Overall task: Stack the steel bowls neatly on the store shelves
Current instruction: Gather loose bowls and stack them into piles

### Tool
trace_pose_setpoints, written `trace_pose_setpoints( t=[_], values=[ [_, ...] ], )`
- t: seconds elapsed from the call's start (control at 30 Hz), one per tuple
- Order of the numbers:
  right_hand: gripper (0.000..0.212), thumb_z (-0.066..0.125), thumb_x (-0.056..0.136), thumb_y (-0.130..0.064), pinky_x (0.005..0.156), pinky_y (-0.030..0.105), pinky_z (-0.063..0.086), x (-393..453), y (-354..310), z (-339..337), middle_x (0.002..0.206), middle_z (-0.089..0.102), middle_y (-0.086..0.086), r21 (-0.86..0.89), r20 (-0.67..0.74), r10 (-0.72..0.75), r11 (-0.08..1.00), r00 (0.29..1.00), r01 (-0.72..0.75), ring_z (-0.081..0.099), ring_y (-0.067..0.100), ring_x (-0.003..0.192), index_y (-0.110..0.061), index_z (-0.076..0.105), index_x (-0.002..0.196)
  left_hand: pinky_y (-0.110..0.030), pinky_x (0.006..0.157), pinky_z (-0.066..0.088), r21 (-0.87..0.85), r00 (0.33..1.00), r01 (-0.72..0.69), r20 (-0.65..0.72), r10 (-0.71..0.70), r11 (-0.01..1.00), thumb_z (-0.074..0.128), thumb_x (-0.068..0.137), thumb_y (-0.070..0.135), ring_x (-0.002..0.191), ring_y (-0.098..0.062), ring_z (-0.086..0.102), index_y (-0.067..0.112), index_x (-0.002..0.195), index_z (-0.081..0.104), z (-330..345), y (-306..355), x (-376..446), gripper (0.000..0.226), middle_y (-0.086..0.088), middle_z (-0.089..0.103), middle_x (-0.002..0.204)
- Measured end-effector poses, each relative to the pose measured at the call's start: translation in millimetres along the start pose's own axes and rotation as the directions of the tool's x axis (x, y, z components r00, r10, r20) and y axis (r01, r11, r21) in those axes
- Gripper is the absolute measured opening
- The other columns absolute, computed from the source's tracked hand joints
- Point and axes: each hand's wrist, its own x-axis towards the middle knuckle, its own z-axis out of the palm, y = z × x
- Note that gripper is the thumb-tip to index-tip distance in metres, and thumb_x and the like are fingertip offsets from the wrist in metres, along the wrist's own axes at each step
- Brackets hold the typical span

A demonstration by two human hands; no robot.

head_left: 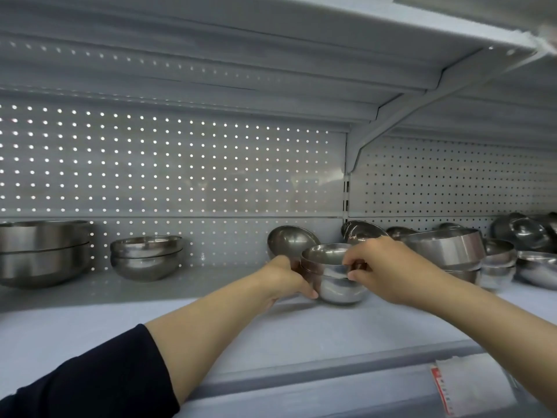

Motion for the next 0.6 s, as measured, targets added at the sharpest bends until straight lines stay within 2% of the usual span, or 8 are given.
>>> trace_pose_setpoints(
  t=[0.07, 0.2, 0.3, 0.43, 0.6],
  values=[
    [0.009, 0.06, 0.087, -0.022, 0.056, 0.011, 0.03, -0.7, 1.5, 0.9, 0.077, 0.06, -0.008, 0.046, -0.018, 0.008, 0.999, 1.0, -0.007, 0.05, 0.012, 0.076, -0.024, 0.065, 0.08, -0.043, 0.105, 0.043, 0.007, 1.0, -0.005, -0.01, 0.005, 1.0, 0.071, 0.067, -0.008, 0.114, -0.031, 0.056, -0.004, 0.117, 0.055, 0.6, -0.9, 0.0, 0.053, -0.015, 0.062, 0.105],
    [0.01, 0.061, 0.087, -0.024, 0.068, 0.022, 0.035, -0.7, 1.6, 2.0, 0.088, 0.067, -0.007, 0.09, -0.031, 0.04, 0.995, 0.999, -0.037, 0.054, 0.011, 0.084, -0.024, 0.07, 0.091, -0.043, 0.104, 0.043, -0.012, 1.0, -0.008, -0.021, 0.007, 1.0, 0.072, 0.066, -0.008, 0.118, -0.031, 0.055, -0.001, 0.12, 0.053, 1.6, -3.4, 2.2, 0.057, -0.017, 0.062, 0.115],
    [0.009, 0.062, 0.087, -0.023, 0.07, 0.023, 0.037, -0.6, 1.1, 2.9, 0.083, 0.067, -0.006, 0.114, -0.037, 0.046, 0.993, 0.998, -0.042, 0.055, 0.012, 0.083, -0.022, 0.07, 0.09, -0.043, 0.105, 0.042, -0.016, 1.0, -0.014, -0.015, 0.014, 1.0, 0.071, 0.067, -0.008, 0.117, -0.032, 0.055, -0.002, 0.119, 0.054, 1.8, -4.2, 2.4, 0.055, -0.013, 0.061, 0.105],
    [0.007, 0.062, 0.087, -0.023, 0.071, 0.024, 0.04, -3.1, 1.1, 5.7, 0.075, 0.061, -0.01, 0.144, -0.016, 0.063, 0.988, 0.998, -0.06, 0.056, 0.014, 0.081, -0.023, 0.068, 0.084, -0.044, 0.105, 0.042, -0.026, 1.0, -0.02, -0.018, 0.019, 0.999, 0.071, 0.065, -0.008, 0.119, -0.033, 0.054, -0.001, 0.12, 0.053, 2.5, -4.5, 2.2, 0.058, -0.02, 0.061, 0.118],
    [0.007, 0.06, 0.088, -0.023, 0.066, 0.022, 0.033, -2.8, 0.8, 2.1, 0.076, 0.057, -0.011, 0.096, -0.031, 0.035, 0.995, 0.999, -0.032, 0.052, 0.012, 0.079, -0.024, 0.065, 0.084, -0.045, 0.105, 0.042, -0.02, 1.0, -0.028, -0.001, 0.027, 0.999, 0.071, 0.065, -0.008, 0.118, -0.033, 0.054, -0.002, 0.119, 0.054, 2.7, -4.7, 2.1, 0.057, -0.019, 0.061, 0.114]
  ],
)
